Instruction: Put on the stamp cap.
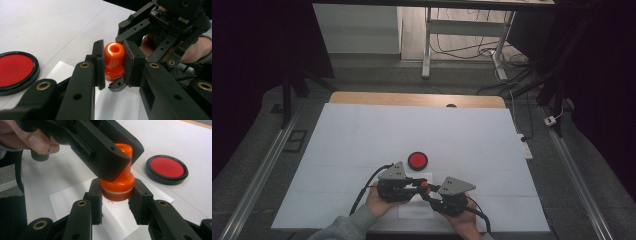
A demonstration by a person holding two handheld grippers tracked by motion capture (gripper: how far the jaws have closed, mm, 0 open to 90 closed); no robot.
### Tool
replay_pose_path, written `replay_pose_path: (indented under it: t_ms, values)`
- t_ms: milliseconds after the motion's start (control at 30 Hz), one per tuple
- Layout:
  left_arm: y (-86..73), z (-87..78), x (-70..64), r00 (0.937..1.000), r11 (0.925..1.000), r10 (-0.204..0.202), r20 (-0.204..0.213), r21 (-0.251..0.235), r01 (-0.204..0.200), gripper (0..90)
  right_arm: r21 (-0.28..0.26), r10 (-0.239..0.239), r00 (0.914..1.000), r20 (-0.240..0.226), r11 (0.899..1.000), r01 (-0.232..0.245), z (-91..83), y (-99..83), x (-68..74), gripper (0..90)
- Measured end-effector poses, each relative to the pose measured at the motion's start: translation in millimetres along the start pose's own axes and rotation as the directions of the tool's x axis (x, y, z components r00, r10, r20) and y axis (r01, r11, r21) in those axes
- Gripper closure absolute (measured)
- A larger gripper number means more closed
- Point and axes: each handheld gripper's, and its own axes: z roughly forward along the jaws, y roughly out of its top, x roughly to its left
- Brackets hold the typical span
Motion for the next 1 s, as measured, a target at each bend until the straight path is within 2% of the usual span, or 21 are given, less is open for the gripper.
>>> replay_pose_path:
  t_ms: [167,367,567,1000]
  values:
    - [-2.5,2.5,-3.1,0.9996,0.9999,0.014,-0.023,0.002,-0.014,72.5,0.014,0.010,0.9998,-0.017,1.000,-0.010,1.2,-1.6,-1.6,64.8]
    - [-3.8,3.2,-3.8,0.9994,0.9999,0.017,-0.031,0.000,-0.017,72.4,0.014,0.022,0.9992,-0.033,1.000,-0.022,2.7,-2.9,-3.2,64.8]
    - [-2.4,0.9,0.0,0.9999,0.9997,-0.010,-0.006,-0.023,0.009,72.3,0.005,0.018,0.9995,-0.027,1.000,-0.018,0.2,-0.8,-4.0,64.7]
    - [-2.3,0.5,2.2,0.9998,0.9996,-0.019,0.012,-0.023,0.019,72.2,-0.005,0.007,0.9996,-0.026,1.000,-0.007,-0.3,-1.0,-3.7,64.5]
